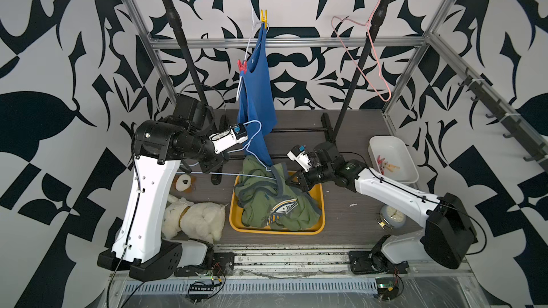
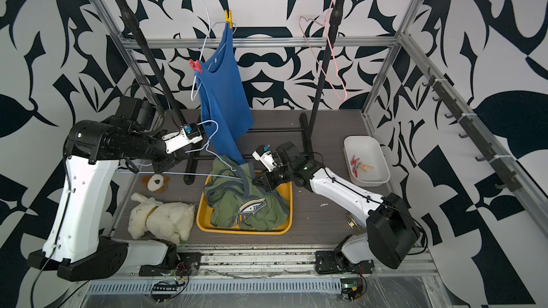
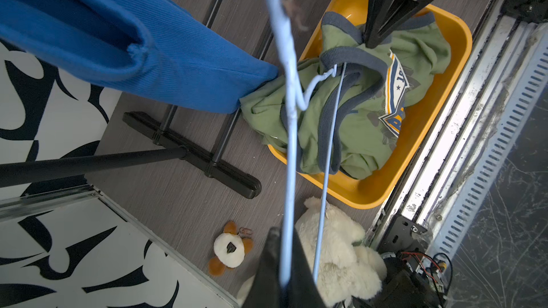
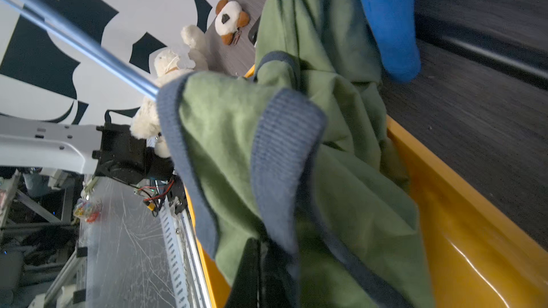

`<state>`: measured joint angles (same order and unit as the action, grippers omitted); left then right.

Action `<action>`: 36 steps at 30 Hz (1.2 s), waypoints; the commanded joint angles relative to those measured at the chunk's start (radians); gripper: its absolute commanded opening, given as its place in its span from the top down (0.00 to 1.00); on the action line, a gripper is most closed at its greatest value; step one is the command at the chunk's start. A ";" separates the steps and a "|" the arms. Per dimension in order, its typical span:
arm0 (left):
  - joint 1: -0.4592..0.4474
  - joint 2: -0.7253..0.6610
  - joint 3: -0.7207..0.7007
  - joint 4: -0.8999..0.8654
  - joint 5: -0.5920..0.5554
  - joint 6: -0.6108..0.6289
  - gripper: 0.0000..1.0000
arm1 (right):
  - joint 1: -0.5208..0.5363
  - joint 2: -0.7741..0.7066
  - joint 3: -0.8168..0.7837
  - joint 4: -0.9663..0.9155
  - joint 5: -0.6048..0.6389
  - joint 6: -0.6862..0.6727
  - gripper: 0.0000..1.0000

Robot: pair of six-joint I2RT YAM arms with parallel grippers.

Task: Remove the clothespins securing tank tops to the hanger
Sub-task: Remove the tank top from the hanger, then place the hanger on the clothesline.

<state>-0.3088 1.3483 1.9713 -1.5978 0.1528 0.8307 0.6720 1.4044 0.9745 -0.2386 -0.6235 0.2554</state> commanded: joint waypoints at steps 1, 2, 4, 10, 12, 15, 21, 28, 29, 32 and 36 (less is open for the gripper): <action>-0.005 -0.015 0.012 -0.135 0.004 0.004 1.00 | 0.005 -0.004 -0.005 -0.009 0.078 -0.012 1.00; -0.007 -0.017 0.014 -0.140 0.001 0.004 1.00 | 0.005 -0.003 -0.007 -0.017 0.100 -0.016 1.00; -0.007 -0.021 0.016 -0.149 -0.008 0.008 1.00 | 0.004 0.005 -0.005 -0.034 0.141 -0.022 1.00; -0.009 -0.042 0.002 -0.165 -0.050 0.022 1.00 | 0.000 0.036 -0.006 -0.093 0.217 -0.051 1.00; -0.010 -0.053 -0.002 -0.165 -0.052 0.025 1.00 | -0.008 0.043 -0.009 -0.126 0.232 -0.062 1.00; -0.010 -0.057 0.020 -0.160 -0.022 0.021 1.00 | -0.012 0.033 -0.001 -0.183 0.230 -0.082 1.00; -0.012 -0.063 0.057 -0.077 0.125 -0.023 1.00 | -0.037 -0.175 0.016 -0.216 0.249 -0.095 0.76; -0.015 -0.064 0.042 0.026 0.305 -0.067 1.00 | -0.238 -0.415 0.107 -0.241 0.001 -0.101 0.57; -0.015 -0.060 0.049 0.036 0.326 -0.078 1.00 | -0.263 -0.419 0.128 -0.257 -0.049 -0.108 0.56; -0.016 -0.057 0.048 0.065 0.413 -0.095 1.00 | -0.323 -0.389 0.217 -0.334 -0.188 -0.140 0.56; -0.019 -0.044 0.068 0.067 0.453 -0.092 1.00 | -0.331 -0.329 0.332 -0.452 -0.317 -0.197 0.56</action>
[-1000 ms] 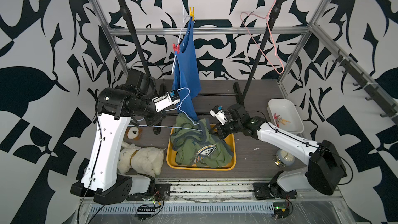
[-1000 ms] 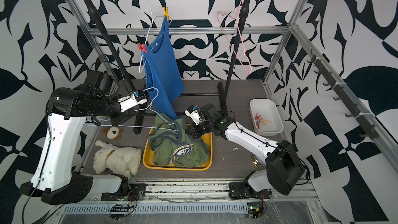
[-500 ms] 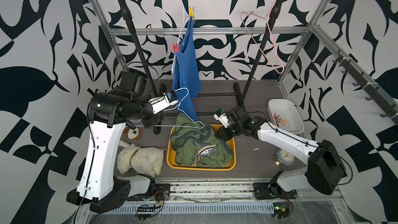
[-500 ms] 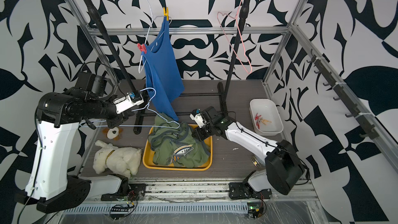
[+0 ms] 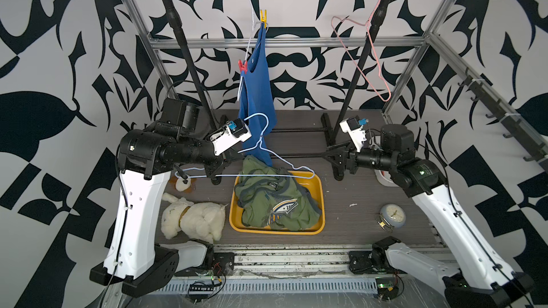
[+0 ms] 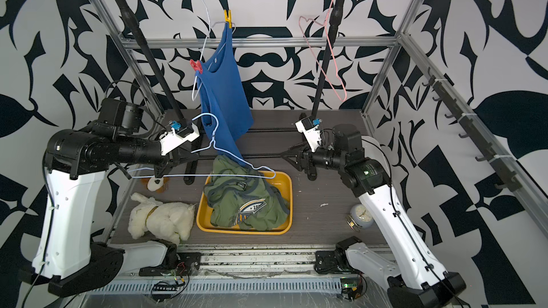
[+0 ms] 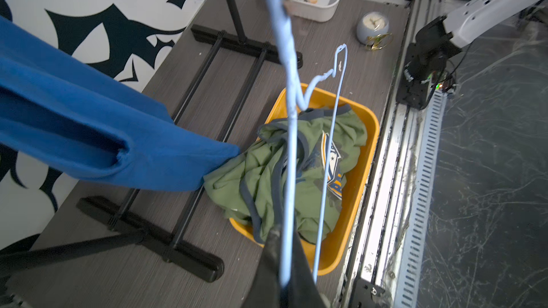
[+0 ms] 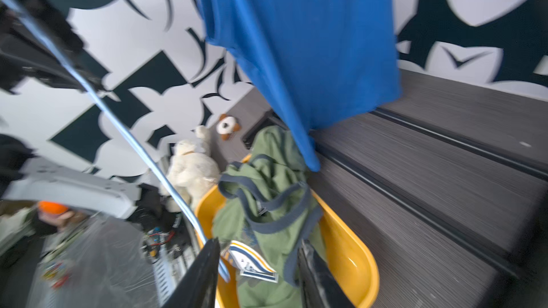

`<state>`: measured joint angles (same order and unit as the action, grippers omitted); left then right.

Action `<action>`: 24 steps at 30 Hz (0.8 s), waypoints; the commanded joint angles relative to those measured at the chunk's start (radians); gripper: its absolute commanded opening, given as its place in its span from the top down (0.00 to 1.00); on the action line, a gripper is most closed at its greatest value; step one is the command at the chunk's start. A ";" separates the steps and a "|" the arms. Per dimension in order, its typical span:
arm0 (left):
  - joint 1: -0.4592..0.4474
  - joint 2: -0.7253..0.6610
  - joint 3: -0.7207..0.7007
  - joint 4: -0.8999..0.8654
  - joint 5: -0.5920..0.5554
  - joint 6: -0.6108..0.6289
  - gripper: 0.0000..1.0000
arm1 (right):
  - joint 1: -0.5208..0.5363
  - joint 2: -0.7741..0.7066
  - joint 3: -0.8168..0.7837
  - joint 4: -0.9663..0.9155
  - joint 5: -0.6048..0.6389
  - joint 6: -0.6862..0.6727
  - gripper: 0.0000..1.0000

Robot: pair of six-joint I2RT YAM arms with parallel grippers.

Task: Remove the clothespins securing tank tops to the hanger
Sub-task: Place the hanger on the clothesline.

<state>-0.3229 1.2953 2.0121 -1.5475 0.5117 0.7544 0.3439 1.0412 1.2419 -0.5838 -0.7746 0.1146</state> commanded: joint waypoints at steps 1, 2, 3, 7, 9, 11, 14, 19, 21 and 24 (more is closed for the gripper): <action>-0.005 0.011 0.033 0.019 0.089 -0.015 1.00 | -0.003 0.041 0.084 -0.130 -0.173 -0.065 0.56; -0.005 0.013 0.035 0.020 0.089 -0.012 1.00 | -0.003 0.041 0.089 -0.133 -0.182 -0.065 0.56; -0.005 0.015 0.038 0.018 0.093 -0.010 1.00 | -0.003 0.038 0.091 -0.134 -0.181 -0.067 0.56; -0.005 0.021 0.047 0.009 0.124 -0.001 1.00 | -0.003 0.046 0.092 -0.178 -0.177 -0.088 0.55; -0.005 0.026 0.055 0.010 0.129 0.002 1.00 | -0.003 0.051 0.083 -0.185 -0.204 -0.086 0.55; -0.005 0.036 0.063 0.016 0.127 0.003 1.00 | -0.003 0.044 0.073 -0.191 -0.212 -0.085 0.54; -0.006 0.052 0.076 0.025 0.132 0.001 1.00 | -0.003 0.018 0.053 -0.182 -0.227 -0.081 0.54; -0.014 0.078 0.087 0.047 0.140 -0.006 1.00 | -0.003 0.010 0.052 -0.206 -0.244 -0.087 0.54; -0.017 0.084 0.089 0.052 0.140 -0.008 1.00 | -0.002 0.008 0.045 -0.195 -0.264 -0.084 0.54; -0.036 0.096 0.097 0.058 0.140 -0.013 1.00 | 0.007 0.016 0.046 -0.188 -0.269 -0.074 0.55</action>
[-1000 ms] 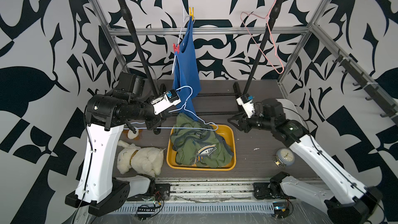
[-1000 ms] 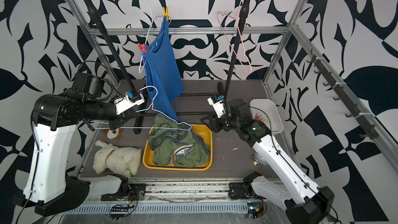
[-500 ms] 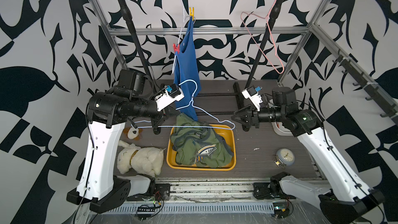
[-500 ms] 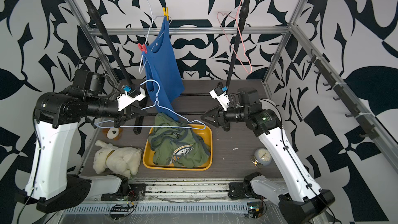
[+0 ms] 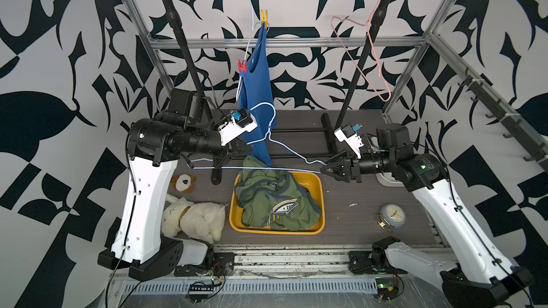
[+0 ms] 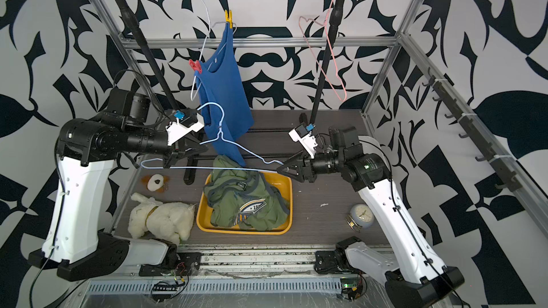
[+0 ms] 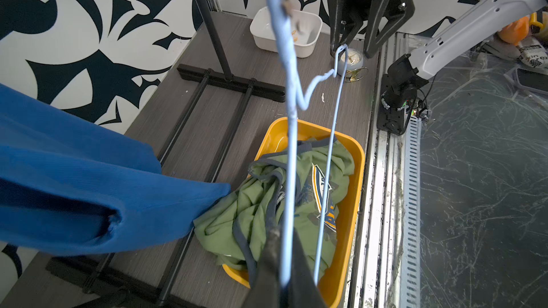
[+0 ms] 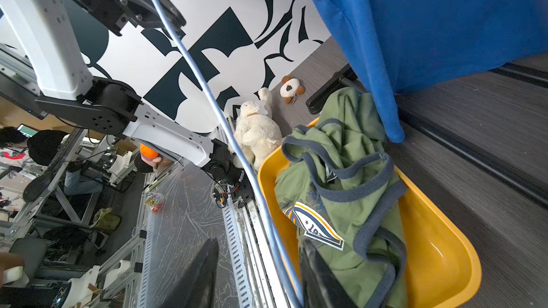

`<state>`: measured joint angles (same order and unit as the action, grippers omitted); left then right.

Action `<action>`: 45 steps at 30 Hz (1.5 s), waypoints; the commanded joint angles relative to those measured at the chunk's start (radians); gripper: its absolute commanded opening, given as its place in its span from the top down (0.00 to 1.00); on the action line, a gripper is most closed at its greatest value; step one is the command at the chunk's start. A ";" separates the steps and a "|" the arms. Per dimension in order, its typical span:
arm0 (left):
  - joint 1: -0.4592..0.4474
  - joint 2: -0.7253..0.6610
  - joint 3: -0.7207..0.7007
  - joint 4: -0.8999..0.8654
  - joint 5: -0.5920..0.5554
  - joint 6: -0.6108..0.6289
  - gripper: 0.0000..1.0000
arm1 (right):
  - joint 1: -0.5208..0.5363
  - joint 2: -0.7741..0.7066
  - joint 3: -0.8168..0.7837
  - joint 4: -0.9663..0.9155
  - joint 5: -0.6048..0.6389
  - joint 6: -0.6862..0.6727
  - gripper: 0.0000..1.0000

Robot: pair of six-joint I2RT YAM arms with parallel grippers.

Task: Remove the clothespins securing tank tops to the hanger
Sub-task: Place the hanger on the clothesline.

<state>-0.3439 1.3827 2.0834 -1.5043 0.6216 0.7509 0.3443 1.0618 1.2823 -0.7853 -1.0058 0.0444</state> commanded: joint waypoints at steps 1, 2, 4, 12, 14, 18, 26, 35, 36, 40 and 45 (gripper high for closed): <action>-0.024 0.014 0.031 0.018 0.030 -0.013 1.00 | 0.011 -0.001 0.008 0.010 -0.037 -0.006 0.56; -0.028 0.019 0.037 0.021 0.030 -0.017 1.00 | 0.015 0.002 0.012 0.007 -0.035 -0.007 0.57; -0.044 0.030 0.062 0.023 0.033 -0.024 1.00 | 0.028 0.014 0.027 -0.011 -0.013 -0.020 0.60; -0.069 0.051 0.122 0.010 0.023 -0.021 1.00 | 0.106 0.084 0.111 -0.136 0.090 -0.091 0.72; -0.075 0.052 0.116 0.008 0.021 -0.018 1.00 | 0.114 0.095 0.128 -0.147 0.099 -0.097 0.79; -0.083 0.046 0.098 0.007 0.010 -0.010 1.00 | 0.117 0.097 0.140 -0.146 0.111 -0.099 0.90; -0.085 0.041 0.057 0.030 -0.056 0.002 0.96 | 0.117 0.079 0.155 -0.169 0.140 -0.117 1.00; -0.091 0.051 0.079 0.067 -0.064 -0.027 0.54 | 0.117 0.034 0.177 -0.213 0.169 -0.121 1.00; -0.093 0.052 0.083 0.075 -0.065 -0.033 0.48 | 0.117 0.031 0.178 -0.215 0.173 -0.122 1.00; -0.092 0.056 0.105 0.091 -0.059 -0.055 0.33 | 0.117 0.021 0.177 -0.218 0.188 -0.121 1.00; -0.092 0.054 0.154 0.136 -0.102 -0.102 0.22 | 0.117 0.002 0.180 -0.229 0.239 -0.119 1.00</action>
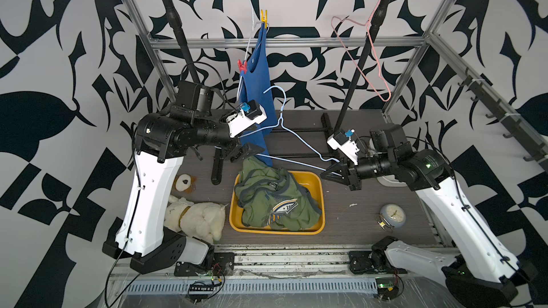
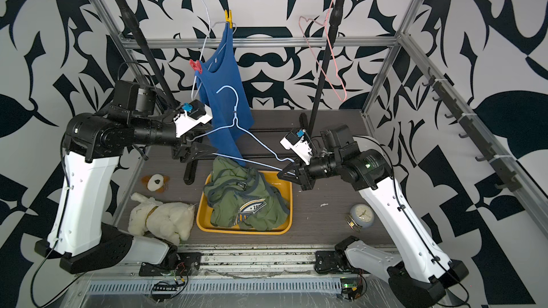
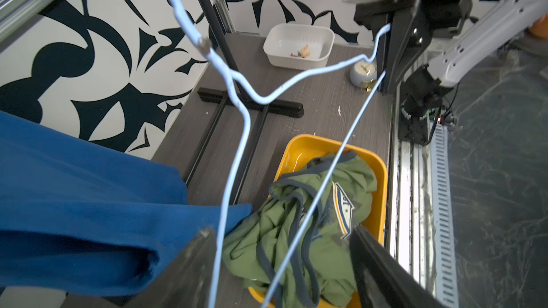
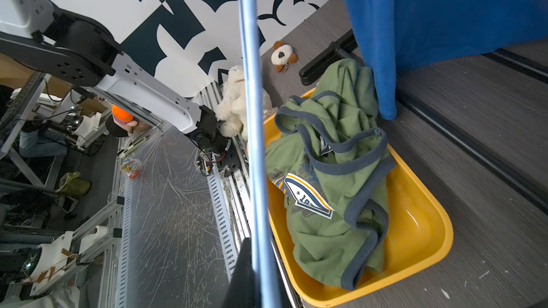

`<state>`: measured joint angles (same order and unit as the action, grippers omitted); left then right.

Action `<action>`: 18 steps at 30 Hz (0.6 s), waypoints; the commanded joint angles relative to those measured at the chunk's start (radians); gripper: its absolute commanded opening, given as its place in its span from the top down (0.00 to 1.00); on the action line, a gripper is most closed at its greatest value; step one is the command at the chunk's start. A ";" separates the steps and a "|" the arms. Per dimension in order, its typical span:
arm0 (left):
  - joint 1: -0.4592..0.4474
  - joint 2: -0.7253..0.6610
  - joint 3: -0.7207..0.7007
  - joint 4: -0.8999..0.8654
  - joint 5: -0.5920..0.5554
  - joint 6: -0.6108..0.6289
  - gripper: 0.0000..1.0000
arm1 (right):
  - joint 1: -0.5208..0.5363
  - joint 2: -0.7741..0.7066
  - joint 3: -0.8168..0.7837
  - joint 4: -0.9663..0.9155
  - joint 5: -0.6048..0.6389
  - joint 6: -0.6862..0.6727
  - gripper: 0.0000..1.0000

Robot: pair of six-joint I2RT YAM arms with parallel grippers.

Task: Remove the clothespins securing tank tops to the hanger
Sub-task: Place the hanger on the clothesline.

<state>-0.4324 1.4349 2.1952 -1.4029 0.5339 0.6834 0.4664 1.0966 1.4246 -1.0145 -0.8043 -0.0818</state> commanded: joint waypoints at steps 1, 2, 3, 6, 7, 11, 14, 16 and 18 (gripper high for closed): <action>-0.004 0.001 0.057 0.055 -0.046 -0.051 0.21 | -0.005 -0.039 0.040 -0.008 0.057 0.008 1.00; -0.003 0.001 0.071 0.078 -0.079 -0.066 0.20 | -0.005 -0.047 0.044 -0.019 0.080 0.008 1.00; -0.004 0.001 0.086 0.107 -0.125 -0.087 0.19 | -0.005 -0.052 0.051 -0.034 0.107 0.008 1.00; -0.004 0.005 0.130 0.200 -0.274 -0.148 0.17 | -0.005 -0.068 0.070 -0.097 0.180 0.010 1.00; -0.004 0.005 0.143 0.227 -0.312 -0.160 0.16 | -0.005 -0.072 0.077 -0.122 0.192 0.010 1.00; -0.004 0.011 0.154 0.364 -0.520 -0.222 0.16 | -0.005 -0.097 0.076 -0.176 0.241 0.020 1.00; -0.004 0.024 0.140 0.463 -0.678 -0.248 0.16 | -0.005 -0.104 0.091 -0.200 0.271 0.035 1.00; -0.004 0.030 0.130 0.506 -0.748 -0.257 0.16 | -0.005 -0.106 0.102 -0.231 0.317 0.042 1.00; -0.004 0.033 0.130 0.520 -0.771 -0.266 0.16 | -0.005 -0.112 0.111 -0.265 0.375 0.050 1.00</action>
<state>-0.4335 1.4574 2.3329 -0.9787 -0.0959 0.4595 0.4652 1.0000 1.4921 -1.2308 -0.5198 -0.0525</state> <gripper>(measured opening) 0.841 0.048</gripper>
